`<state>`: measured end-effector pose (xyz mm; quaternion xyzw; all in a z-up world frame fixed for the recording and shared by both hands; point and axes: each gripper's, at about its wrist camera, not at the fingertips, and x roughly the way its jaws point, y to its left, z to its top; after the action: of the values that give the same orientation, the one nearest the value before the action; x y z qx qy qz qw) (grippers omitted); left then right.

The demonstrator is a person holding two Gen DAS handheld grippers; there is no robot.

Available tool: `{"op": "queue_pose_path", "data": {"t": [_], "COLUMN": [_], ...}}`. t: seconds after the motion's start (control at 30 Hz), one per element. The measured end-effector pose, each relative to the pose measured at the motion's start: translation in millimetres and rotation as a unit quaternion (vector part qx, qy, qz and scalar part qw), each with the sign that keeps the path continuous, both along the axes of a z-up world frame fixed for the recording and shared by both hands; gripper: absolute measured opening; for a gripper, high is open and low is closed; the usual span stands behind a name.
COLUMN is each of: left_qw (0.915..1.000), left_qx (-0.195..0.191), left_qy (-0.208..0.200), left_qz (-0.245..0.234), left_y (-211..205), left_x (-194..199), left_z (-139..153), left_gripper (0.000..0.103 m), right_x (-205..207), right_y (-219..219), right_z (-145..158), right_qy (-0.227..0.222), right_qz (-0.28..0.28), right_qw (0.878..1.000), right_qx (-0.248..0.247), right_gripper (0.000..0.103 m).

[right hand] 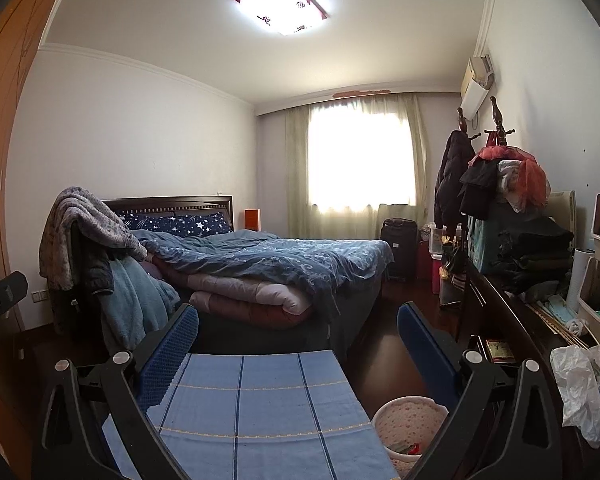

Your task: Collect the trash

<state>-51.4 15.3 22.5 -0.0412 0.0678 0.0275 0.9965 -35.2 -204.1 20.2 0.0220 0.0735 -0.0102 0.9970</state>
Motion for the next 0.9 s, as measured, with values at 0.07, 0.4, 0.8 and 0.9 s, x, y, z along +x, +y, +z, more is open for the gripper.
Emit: {"op": "queue_pose_path", "data": {"t": [0.07, 0.4, 0.8, 0.9], "left_qw": [1.0, 0.9998, 0.9996, 0.9995], "left_qx": [0.0, 0.01, -0.002, -0.009], "left_qy": [-0.001, -0.001, 0.008, 0.014], "left_qz": [-0.001, -0.015, -0.026, -0.025], "left_y": [0, -3, 2, 5], "left_x": [0, 3, 13, 17], "left_z": [1, 1, -1, -3], "left_gripper": [0.1, 0.1, 0.1, 0.1], "right_x": [-1, -2, 6, 9], "right_y": [1, 6, 9, 10], "right_z": [1, 2, -4, -7], "right_qy": [0.0, 0.005, 0.016, 0.019], "right_qz": [0.0, 0.006, 0.01, 0.011], "right_qw": [1.0, 1.0, 1.0, 1.0], "right_qx": [0.0, -0.002, -0.005, -0.007], "right_gripper": [0.099, 0.099, 0.099, 0.099]}}
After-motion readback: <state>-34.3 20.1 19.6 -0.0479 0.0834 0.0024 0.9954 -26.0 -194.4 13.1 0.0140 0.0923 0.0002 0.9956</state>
